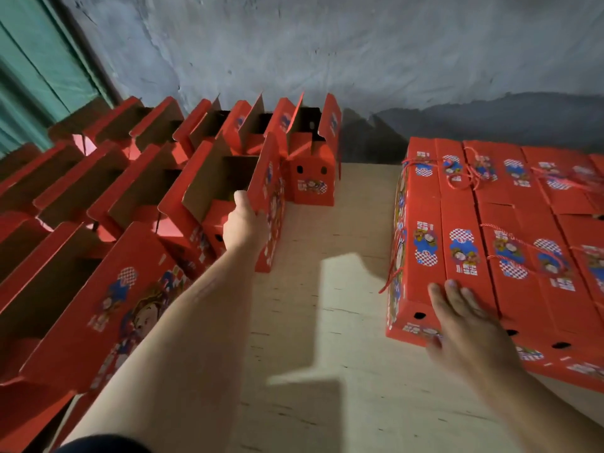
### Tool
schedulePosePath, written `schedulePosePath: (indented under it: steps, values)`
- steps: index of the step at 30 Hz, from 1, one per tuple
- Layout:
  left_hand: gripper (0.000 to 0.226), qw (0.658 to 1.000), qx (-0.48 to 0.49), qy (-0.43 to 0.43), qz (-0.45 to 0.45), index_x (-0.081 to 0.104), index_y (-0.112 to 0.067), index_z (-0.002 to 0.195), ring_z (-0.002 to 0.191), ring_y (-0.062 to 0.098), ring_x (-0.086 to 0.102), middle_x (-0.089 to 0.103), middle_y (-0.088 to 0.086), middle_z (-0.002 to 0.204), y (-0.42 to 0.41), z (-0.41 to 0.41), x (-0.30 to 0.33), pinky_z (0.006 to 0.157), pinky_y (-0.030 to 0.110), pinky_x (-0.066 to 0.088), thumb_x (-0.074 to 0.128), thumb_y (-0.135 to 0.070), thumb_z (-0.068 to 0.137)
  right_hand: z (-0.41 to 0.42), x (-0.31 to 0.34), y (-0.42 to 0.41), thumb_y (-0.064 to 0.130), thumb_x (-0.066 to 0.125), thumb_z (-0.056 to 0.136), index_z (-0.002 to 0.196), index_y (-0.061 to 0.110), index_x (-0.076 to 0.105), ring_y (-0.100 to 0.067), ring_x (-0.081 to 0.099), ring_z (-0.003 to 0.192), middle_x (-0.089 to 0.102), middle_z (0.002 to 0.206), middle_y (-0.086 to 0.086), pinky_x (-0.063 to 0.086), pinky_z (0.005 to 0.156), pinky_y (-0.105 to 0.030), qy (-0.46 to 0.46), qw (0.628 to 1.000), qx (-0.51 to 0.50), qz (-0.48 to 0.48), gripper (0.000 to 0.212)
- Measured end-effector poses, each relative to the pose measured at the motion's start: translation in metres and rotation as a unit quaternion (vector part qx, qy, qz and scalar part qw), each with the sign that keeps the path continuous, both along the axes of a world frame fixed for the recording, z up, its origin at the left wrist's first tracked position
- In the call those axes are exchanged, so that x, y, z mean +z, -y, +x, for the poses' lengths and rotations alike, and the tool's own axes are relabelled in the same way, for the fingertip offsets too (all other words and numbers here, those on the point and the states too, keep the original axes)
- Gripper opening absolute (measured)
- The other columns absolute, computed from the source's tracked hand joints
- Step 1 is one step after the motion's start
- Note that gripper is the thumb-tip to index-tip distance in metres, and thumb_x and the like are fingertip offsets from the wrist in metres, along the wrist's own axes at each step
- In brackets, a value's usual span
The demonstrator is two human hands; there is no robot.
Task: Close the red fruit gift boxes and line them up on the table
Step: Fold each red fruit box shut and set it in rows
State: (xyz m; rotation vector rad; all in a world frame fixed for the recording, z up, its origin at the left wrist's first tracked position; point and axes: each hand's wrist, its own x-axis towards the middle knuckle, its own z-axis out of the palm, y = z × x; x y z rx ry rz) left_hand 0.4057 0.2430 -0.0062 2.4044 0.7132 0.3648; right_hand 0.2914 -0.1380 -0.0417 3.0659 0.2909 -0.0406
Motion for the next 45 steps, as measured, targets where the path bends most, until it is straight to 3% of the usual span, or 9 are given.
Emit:
schedulePosePath:
  steps: [8, 15, 21, 25, 28, 32, 37, 42, 45]
  values:
    - [0.023, 0.992, 0.007, -0.018, -0.127, 0.057, -0.019, 0.111, 0.099, 0.033, 0.069, 0.071, 0.005, 0.109, 0.080, -0.075, 0.008, 0.089, 0.045, 0.058, 0.060, -0.033, 0.092, -0.003, 0.012, -0.006, 0.066, 0.046, 0.094, 0.164, 0.021, -0.005, -0.029, 0.005, 0.158, 0.000, 0.172, -0.008, 0.007, 0.127, -0.038, -0.078, 0.996, -0.021, -0.028, 0.097]
    - [0.021, 0.984, -0.034, -0.065, -0.162, 0.059, -0.029, 0.104, 0.088, 0.023, 0.070, 0.069, -0.008, 0.095, 0.176, -0.170, 0.004, 0.084, 0.042, 0.060, 0.063, -0.041, 0.087, 0.002, 0.047, 0.013, 0.051, 0.061, 0.096, 0.161, 0.027, 0.029, -0.020, 0.007, 0.158, 0.009, 0.172, -0.002, 0.014, 0.125, -0.037, -0.184, 0.966, -0.010, 0.181, 0.076]
    - [0.038, 0.979, -0.108, -0.118, -0.128, 0.066, -0.025, 0.096, 0.081, 0.019, 0.070, 0.072, -0.007, 0.086, 0.246, -0.254, 0.006, 0.074, 0.035, 0.059, 0.055, -0.060, 0.086, -0.091, 0.035, 0.016, 0.066, 0.058, 0.092, 0.159, 0.034, 0.031, -0.016, 0.033, 0.149, 0.034, 0.163, 0.008, 0.028, 0.121, -0.044, -0.207, 0.795, -0.091, 0.563, 0.079]
    - [0.049, 0.971, -0.129, -0.119, -0.162, 0.069, -0.019, 0.093, 0.078, 0.018, 0.072, 0.074, -0.005, 0.084, 0.289, -0.313, 0.015, 0.072, 0.037, 0.061, 0.043, -0.059, 0.086, -0.160, 0.036, 0.027, 0.086, 0.064, 0.068, 0.127, 0.070, 0.046, 0.022, 0.054, 0.109, 0.058, 0.120, 0.045, 0.043, 0.092, -0.021, -0.271, 0.710, -0.101, 0.642, 0.063]
    - [0.044, 0.966, -0.174, -0.132, -0.139, 0.070, -0.021, 0.100, 0.088, 0.022, 0.072, 0.076, -0.002, 0.092, 0.323, -0.357, 0.012, 0.080, 0.032, 0.057, 0.045, -0.057, 0.096, -0.189, 0.046, 0.046, 0.062, 0.065, 0.077, 0.121, 0.058, 0.051, 0.015, 0.063, 0.100, 0.068, 0.107, 0.036, 0.049, 0.079, -0.013, -0.277, 0.680, -0.092, 0.673, 0.047]
    - [0.026, 0.956, -0.235, -0.146, -0.099, 0.058, -0.053, 0.122, 0.110, 0.013, 0.068, 0.073, -0.006, 0.120, 0.362, -0.409, 0.021, 0.082, 0.018, 0.041, 0.048, -0.051, 0.099, -0.222, 0.063, 0.079, 0.037, 0.064, 0.075, 0.138, 0.048, 0.050, -0.001, 0.063, 0.114, 0.068, 0.121, 0.020, 0.050, 0.094, -0.024, -0.233, 0.703, -0.107, 0.663, 0.065]
    - [0.030, 0.942, -0.297, -0.063, -0.146, 0.065, -0.056, 0.122, 0.099, -0.022, 0.059, 0.070, -0.034, 0.106, 0.347, -0.430, 0.056, 0.086, -0.001, 0.038, 0.062, -0.051, 0.093, -0.263, 0.069, 0.121, 0.038, 0.062, 0.071, 0.149, 0.059, 0.025, 0.001, 0.055, 0.114, 0.042, 0.139, 0.009, 0.048, 0.099, -0.035, -0.233, 0.738, -0.159, 0.613, 0.089]
    - [0.031, 0.918, -0.303, 0.085, -0.241, 0.065, -0.047, 0.118, 0.092, 0.002, 0.073, 0.074, -0.024, 0.110, 0.327, -0.437, 0.068, 0.081, 0.014, 0.053, 0.061, -0.031, 0.091, -0.255, 0.070, 0.135, 0.039, 0.064, 0.087, 0.163, 0.034, 0.009, -0.018, 0.018, 0.151, 0.018, 0.163, 0.000, 0.029, 0.118, -0.040, -0.018, 0.917, -0.032, 0.396, 0.094]
    - [0.038, 0.957, -0.215, 0.161, -0.105, 0.063, -0.039, 0.125, 0.111, 0.005, 0.063, 0.065, -0.023, 0.123, 0.310, -0.427, 0.055, 0.094, 0.011, 0.043, 0.066, -0.019, 0.092, -0.239, 0.076, 0.121, 0.032, 0.050, 0.100, 0.161, 0.040, 0.009, -0.021, 0.013, 0.155, 0.021, 0.167, 0.009, 0.019, 0.124, -0.042, 0.010, 0.976, 0.101, 0.190, 0.074]
